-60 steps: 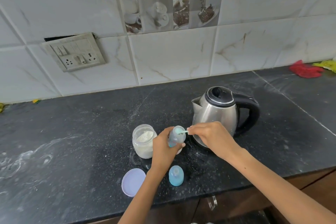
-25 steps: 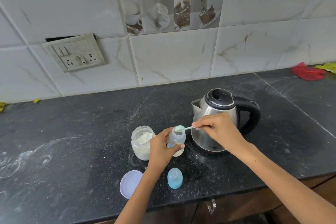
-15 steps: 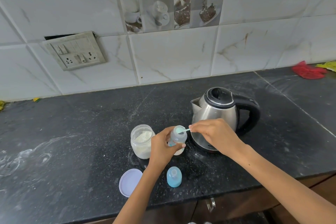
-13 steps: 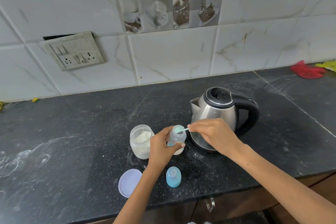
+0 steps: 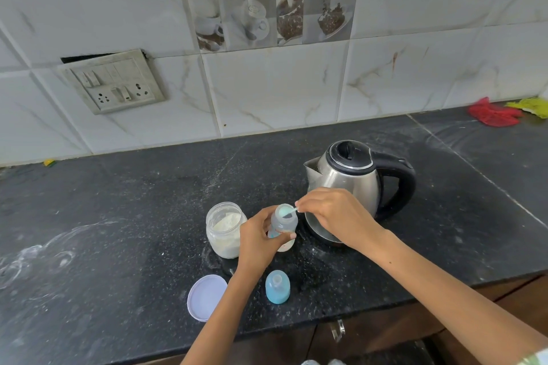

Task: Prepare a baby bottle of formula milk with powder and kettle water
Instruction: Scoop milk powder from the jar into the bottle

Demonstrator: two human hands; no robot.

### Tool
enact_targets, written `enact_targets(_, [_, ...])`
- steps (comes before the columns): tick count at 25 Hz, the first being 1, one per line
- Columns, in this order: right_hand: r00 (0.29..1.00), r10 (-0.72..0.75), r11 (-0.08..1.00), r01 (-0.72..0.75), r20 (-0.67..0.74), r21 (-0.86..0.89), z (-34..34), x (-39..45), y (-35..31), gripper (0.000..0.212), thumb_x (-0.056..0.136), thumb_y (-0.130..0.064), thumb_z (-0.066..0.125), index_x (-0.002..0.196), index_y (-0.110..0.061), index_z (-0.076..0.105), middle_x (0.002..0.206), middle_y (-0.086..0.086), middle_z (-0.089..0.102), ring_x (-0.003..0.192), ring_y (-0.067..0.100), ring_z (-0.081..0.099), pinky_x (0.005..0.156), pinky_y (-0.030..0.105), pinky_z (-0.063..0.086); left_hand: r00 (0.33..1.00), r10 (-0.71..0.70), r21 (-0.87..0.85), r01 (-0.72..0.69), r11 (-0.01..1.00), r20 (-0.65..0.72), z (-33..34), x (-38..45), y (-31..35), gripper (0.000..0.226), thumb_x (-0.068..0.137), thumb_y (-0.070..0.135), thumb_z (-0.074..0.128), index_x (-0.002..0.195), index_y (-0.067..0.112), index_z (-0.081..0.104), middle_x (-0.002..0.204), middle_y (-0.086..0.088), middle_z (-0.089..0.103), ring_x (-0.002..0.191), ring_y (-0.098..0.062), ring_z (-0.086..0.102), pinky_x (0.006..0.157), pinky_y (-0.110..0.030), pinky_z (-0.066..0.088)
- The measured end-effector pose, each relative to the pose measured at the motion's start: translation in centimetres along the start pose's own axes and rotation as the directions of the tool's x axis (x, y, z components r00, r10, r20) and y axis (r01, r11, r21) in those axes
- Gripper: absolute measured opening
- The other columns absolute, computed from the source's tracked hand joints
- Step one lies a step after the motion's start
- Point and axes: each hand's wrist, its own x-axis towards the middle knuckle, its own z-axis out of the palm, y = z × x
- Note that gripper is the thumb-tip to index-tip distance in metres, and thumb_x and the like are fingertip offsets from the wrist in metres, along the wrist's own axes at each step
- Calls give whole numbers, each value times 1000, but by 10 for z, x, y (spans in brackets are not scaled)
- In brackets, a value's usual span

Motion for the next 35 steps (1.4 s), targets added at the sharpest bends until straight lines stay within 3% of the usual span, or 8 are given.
enact_targets(6, [883, 467, 841, -458, 40, 289, 2, 11, 8, 12, 83, -8, 75, 91, -15, 80, 86, -5, 77, 73, -1, 66, 75, 19, 56, 997, -62, -7, 62, 998, -41, 3, 1, -8, 58, 63, 12, 89, 115, 15, 62, 108, 4, 70, 102, -11, 65, 92, -25, 52])
enact_targets(11, [776, 626, 663, -582, 78, 470, 10, 12, 4, 13, 80, -7, 77, 85, -18, 80, 76, -12, 73, 70, 2, 69, 71, 15, 55, 990, -95, -2, 95, 995, -100, 14, -1, -16, 58, 64, 10, 87, 110, 27, 55, 103, 14, 64, 103, -13, 62, 89, -20, 49])
enact_targets(15, [731, 680, 613, -607, 54, 507, 18, 9, 3, 11, 79, -7, 79, 85, -17, 79, 81, 1, 77, 76, 18, 72, 76, 30, 60, 988, -115, 32, 119, 992, -103, 15, -5, -20, 71, 68, 15, 85, 131, 14, 52, 128, 0, 62, 121, -19, 55, 103, -37, 46])
enact_targets(17, [711, 703, 584, -597, 25, 550, 20, 9, 1, 13, 78, -8, 79, 83, -19, 79, 81, -4, 77, 76, 13, 72, 74, 25, 59, 987, -116, 43, 121, 992, -113, 11, -12, -21, 78, 72, 18, 83, 140, 10, 45, 136, -1, 56, 124, -13, 50, 104, -29, 44])
enact_targets(20, [706, 708, 521, -529, 6, 670, 23, 14, -5, 14, 77, -6, 80, 84, -18, 78, 83, -9, 76, 77, 4, 72, 72, 15, 56, 979, -97, 55, 108, 993, -179, 1, -32, -18, 59, 79, 24, 78, 132, 17, 52, 125, 7, 60, 113, -3, 53, 88, -8, 40])
enact_targets(25, [716, 691, 431, -518, 100, 739, 55, 43, -24, 13, 75, -4, 81, 81, -14, 76, 83, 2, 76, 77, 14, 72, 70, 27, 60, 958, -126, 30, 138, 990, -259, -24, -61, -17, 34, 83, 24, 74, 115, 20, 62, 110, 10, 68, 105, -3, 62, 92, -19, 48])
enact_targets(31, [789, 611, 659, -554, 68, 508, 99, 73, -48, 12, 76, -13, 80, 86, -14, 73, 79, -3, 72, 68, 6, 67, 65, 23, 54, 954, -129, 57, 149, 987, -270, -32, -75, -18, 31, 83, 21, 74, 111, 22, 62, 105, 12, 66, 101, 2, 60, 84, -6, 44])
enact_targets(35, [772, 624, 636, -592, 121, 496, 102, 70, -47, 25, 80, -27, 79, 98, -10, 72, 89, 1, 73, 76, 12, 69, 72, 26, 57, 960, -99, 62, 119, 991, -260, -27, -73, -15, 30, 82, 20, 74, 110, 21, 63, 106, 11, 67, 102, 0, 60, 85, -7, 44])
